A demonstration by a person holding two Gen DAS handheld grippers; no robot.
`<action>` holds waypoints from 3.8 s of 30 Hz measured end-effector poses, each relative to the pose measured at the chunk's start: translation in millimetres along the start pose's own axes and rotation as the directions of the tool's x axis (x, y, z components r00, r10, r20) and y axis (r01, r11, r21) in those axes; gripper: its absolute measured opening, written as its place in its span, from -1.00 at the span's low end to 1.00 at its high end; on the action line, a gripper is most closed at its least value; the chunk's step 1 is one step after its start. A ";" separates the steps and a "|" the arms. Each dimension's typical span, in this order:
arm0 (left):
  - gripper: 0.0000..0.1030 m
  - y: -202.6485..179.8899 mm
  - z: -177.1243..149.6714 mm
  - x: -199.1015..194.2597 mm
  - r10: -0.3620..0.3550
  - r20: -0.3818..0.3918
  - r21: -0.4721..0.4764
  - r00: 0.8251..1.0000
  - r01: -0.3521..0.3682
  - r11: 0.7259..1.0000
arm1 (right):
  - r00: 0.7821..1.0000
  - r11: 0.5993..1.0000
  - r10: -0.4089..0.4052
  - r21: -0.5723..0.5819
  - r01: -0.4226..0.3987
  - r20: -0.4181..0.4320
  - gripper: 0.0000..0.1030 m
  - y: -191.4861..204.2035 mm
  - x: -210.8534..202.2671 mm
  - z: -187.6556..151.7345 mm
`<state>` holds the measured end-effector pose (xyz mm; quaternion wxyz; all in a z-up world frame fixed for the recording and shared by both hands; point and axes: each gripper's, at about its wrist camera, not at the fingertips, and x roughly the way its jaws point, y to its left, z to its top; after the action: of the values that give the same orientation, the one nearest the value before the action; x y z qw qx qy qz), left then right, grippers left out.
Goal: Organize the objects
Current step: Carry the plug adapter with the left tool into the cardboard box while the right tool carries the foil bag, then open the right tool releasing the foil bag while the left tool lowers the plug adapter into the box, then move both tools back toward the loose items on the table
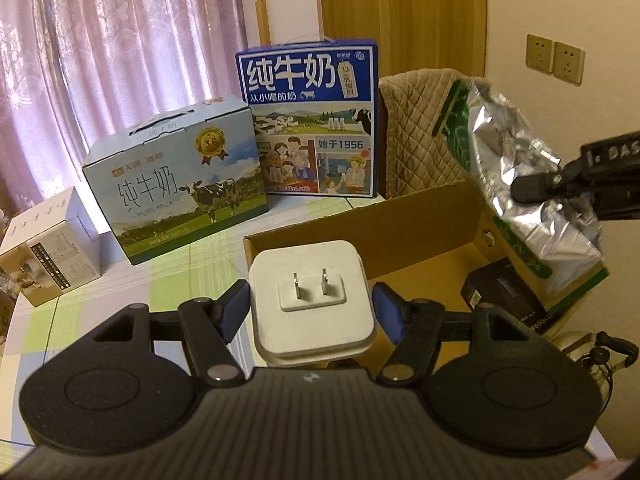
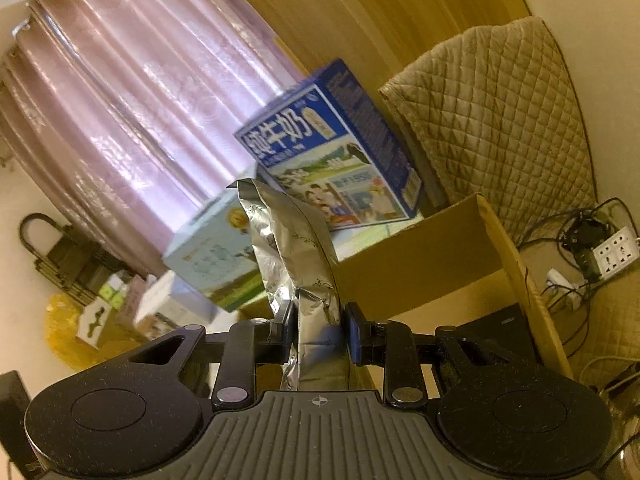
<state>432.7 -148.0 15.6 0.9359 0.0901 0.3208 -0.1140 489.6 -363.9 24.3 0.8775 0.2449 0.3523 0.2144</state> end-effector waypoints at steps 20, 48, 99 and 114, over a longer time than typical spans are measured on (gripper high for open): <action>0.24 -14.1 -6.8 60.9 -0.044 -0.113 0.008 0.993 0.045 0.999 | 0.940 0.965 -0.263 -0.058 0.256 -0.219 -0.53 -41.2 82.9 -35.9; 0.25 -40.7 -27.1 100.5 -0.098 -0.264 0.055 0.960 0.116 0.992 | 0.883 0.887 -0.416 -0.311 0.341 -0.218 -0.04 -35.1 82.3 -43.8; 0.72 3.3 -39.8 -28.8 -0.102 -0.152 -0.086 0.983 0.090 0.992 | 0.941 0.861 -0.320 -0.448 0.239 -0.113 0.40 59.9 -12.4 -89.4; 0.72 43.0 -81.2 -75.1 -0.098 -0.165 -0.119 0.981 0.079 0.990 | 0.942 0.867 -0.301 -0.455 0.204 -0.151 0.40 103.2 -19.8 -137.1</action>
<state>339.6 -75.6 3.2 0.9026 0.0324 0.4094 -0.1290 356.4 -255.2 7.8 0.8864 -0.0295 0.4185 0.1955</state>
